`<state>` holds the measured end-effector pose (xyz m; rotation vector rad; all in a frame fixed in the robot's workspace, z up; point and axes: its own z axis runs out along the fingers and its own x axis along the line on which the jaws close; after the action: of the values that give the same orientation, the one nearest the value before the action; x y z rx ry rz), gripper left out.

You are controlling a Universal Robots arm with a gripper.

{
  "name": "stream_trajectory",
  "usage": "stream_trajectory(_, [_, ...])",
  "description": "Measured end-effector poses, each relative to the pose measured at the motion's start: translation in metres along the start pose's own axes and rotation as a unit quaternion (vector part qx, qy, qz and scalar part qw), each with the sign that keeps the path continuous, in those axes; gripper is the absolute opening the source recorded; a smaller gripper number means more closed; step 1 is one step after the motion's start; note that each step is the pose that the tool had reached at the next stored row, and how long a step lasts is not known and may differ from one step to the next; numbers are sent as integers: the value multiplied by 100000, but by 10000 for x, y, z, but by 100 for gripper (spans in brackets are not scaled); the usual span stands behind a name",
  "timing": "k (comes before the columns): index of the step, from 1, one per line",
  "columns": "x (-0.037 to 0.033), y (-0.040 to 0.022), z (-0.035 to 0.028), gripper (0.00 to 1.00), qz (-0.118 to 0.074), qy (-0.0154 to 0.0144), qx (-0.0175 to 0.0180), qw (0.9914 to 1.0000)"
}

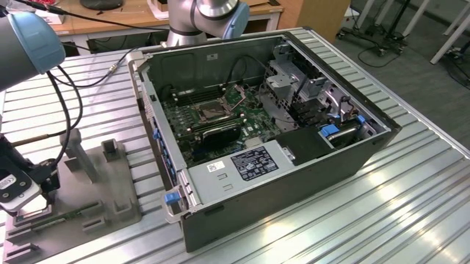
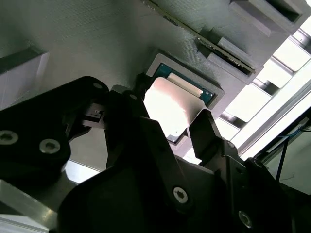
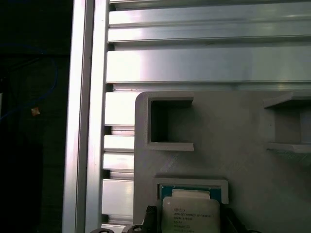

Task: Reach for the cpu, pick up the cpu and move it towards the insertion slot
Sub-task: 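Pick up the cpu and move it towards the insertion slot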

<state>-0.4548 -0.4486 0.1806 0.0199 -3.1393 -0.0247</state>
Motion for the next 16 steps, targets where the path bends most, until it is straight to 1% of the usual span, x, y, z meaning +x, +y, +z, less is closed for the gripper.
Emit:
stream_trajectory(3, [-1,0,-1,62,0,-1,0,100000])
stream_trajectory(4, [-2,0,-3,55,0,-7,-2,100000])
stream_trajectory(8, [-3,0,-18,55,-1,1,1,100000])
stream_trajectory(16, [-3,1,-95,55,1,-2,-1,100000])
